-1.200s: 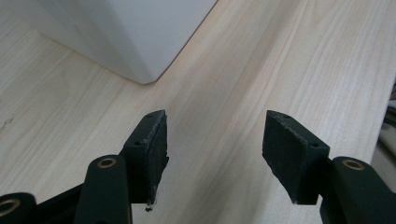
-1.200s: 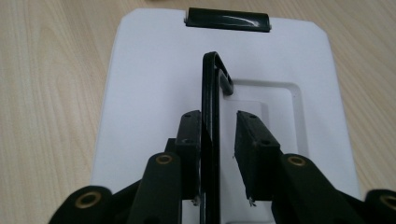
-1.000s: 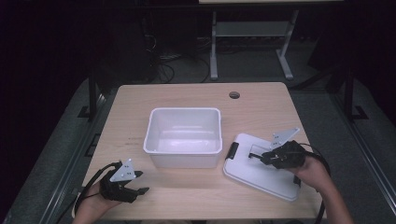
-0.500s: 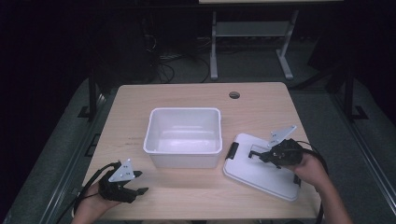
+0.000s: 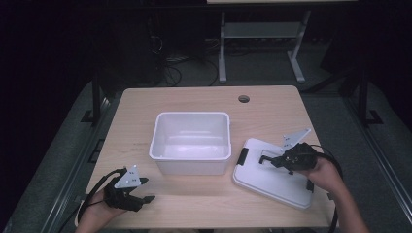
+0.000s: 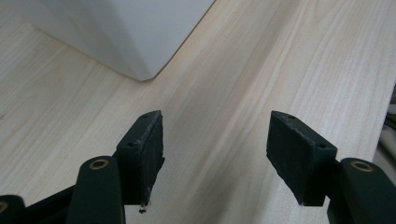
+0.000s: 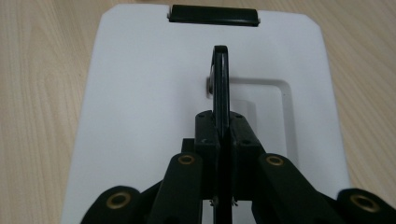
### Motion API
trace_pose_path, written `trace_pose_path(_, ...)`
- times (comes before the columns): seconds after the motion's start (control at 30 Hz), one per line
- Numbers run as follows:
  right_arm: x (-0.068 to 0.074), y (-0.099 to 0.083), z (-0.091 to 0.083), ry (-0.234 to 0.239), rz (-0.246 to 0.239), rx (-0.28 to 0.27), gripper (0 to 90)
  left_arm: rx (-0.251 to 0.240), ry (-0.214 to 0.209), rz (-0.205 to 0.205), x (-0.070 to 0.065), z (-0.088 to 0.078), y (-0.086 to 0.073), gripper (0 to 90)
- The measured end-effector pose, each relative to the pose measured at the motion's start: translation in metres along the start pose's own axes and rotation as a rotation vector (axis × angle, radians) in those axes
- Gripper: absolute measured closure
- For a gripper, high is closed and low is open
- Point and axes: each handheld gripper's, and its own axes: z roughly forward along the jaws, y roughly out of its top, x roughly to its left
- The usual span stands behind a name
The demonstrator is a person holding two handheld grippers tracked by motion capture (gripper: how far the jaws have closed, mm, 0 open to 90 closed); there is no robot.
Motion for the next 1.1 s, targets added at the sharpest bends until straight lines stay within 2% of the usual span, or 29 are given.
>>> trace_pose_path(0.17, 0.002, 0.003, -0.005, -0.004, 0.000, -0.018, 83.8, 0.001, 0.001, -0.006, 0.001, 0.000, -0.002, 34.2)
trace_pose_path(0.4, 0.005, 0.008, -0.015, -0.007, -0.022, -0.015, 83.9, -0.012, 0.008, -0.010, 0.001, -0.003, -0.002, 32.0)
trace_pose_path(0.67, 0.006, 0.012, -0.032, -0.003, -0.028, -0.057, 83.8, -0.017, 0.012, -0.015, 0.001, -0.004, -0.002, 30.8)
trace_pose_path(1.1, 0.008, 0.019, -0.048, -0.017, -0.043, -0.070, 83.9, -0.016, 0.005, -0.019, 0.003, -0.002, -0.003, 30.5)
